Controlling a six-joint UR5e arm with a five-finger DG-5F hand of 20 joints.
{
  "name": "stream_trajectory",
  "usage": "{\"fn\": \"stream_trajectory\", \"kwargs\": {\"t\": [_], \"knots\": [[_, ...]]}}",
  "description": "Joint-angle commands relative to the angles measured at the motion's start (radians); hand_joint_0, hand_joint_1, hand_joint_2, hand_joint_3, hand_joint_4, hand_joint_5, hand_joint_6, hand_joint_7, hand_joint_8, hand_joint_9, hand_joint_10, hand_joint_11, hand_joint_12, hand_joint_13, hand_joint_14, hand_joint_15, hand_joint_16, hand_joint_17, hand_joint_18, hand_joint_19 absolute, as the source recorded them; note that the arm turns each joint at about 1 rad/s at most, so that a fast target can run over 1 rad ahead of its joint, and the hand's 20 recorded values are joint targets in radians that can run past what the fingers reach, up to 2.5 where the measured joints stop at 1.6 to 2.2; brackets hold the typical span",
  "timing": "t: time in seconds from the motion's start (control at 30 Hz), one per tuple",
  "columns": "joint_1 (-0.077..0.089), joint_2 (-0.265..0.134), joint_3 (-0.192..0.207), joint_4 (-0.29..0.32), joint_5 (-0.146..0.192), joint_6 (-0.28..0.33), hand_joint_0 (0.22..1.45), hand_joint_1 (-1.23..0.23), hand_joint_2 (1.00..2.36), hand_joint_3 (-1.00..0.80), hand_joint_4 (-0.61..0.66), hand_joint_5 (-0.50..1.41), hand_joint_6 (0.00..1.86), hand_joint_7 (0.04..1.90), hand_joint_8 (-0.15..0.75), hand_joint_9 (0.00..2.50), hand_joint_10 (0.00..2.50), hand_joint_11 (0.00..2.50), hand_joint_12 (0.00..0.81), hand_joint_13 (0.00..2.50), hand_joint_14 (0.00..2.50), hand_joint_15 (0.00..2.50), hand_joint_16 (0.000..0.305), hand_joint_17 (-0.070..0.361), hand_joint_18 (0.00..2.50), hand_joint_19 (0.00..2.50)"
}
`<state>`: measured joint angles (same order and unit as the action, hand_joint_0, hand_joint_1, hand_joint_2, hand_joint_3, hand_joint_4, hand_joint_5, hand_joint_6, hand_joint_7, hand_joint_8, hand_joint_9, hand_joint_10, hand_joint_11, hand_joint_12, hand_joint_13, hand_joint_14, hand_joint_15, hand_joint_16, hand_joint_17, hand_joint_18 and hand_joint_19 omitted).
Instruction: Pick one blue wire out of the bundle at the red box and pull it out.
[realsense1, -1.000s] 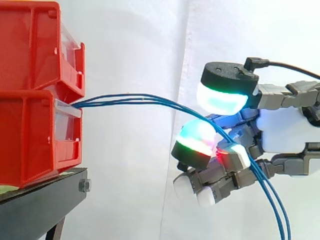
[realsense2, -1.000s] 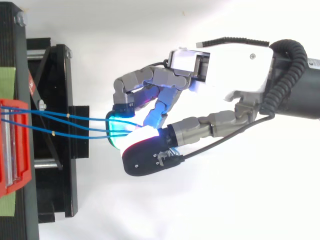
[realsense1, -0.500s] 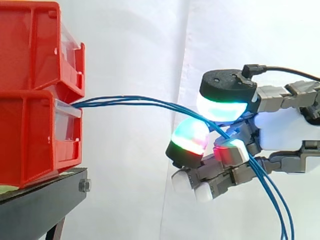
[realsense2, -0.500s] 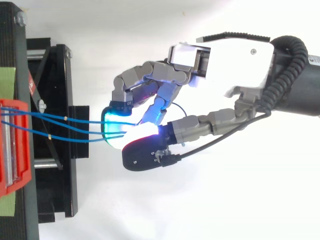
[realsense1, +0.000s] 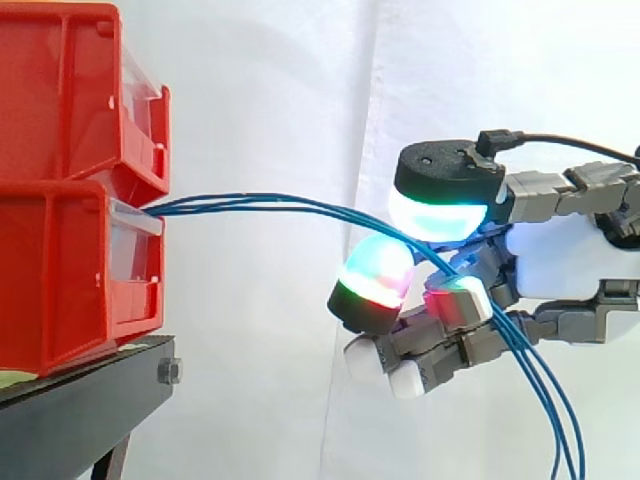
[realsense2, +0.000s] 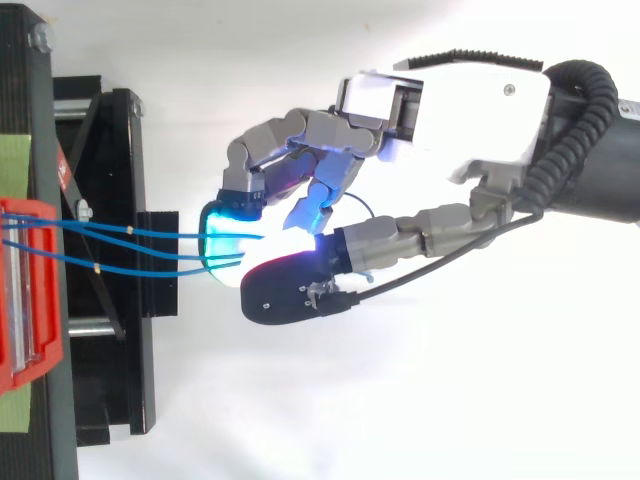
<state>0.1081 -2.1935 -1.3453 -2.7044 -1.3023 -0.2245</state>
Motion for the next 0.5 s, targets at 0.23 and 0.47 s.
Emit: {"fn": "stream_trajectory", "kwargs": {"t": [0.23, 0.47], "knots": [[-0.002, 0.001, 0.000, 0.000, 0.000, -0.001, 0.58, -0.58, 1.01, -0.19, 0.29, -0.05, 0.60, 1.17, 0.282, 1.22, 0.03, 0.83, 0.407, 0.61, 0.02, 0.37, 0.065, 0.147, 0.46, 0.54], [-0.002, 0.001, 0.000, 0.011, 0.000, -0.015, 0.61, -0.56, 1.01, -0.14, 0.31, -0.04, 0.56, 1.27, 0.284, 1.23, 0.03, 0.84, 0.404, 0.63, 0.02, 0.38, 0.065, 0.146, 0.48, 0.54]]}}
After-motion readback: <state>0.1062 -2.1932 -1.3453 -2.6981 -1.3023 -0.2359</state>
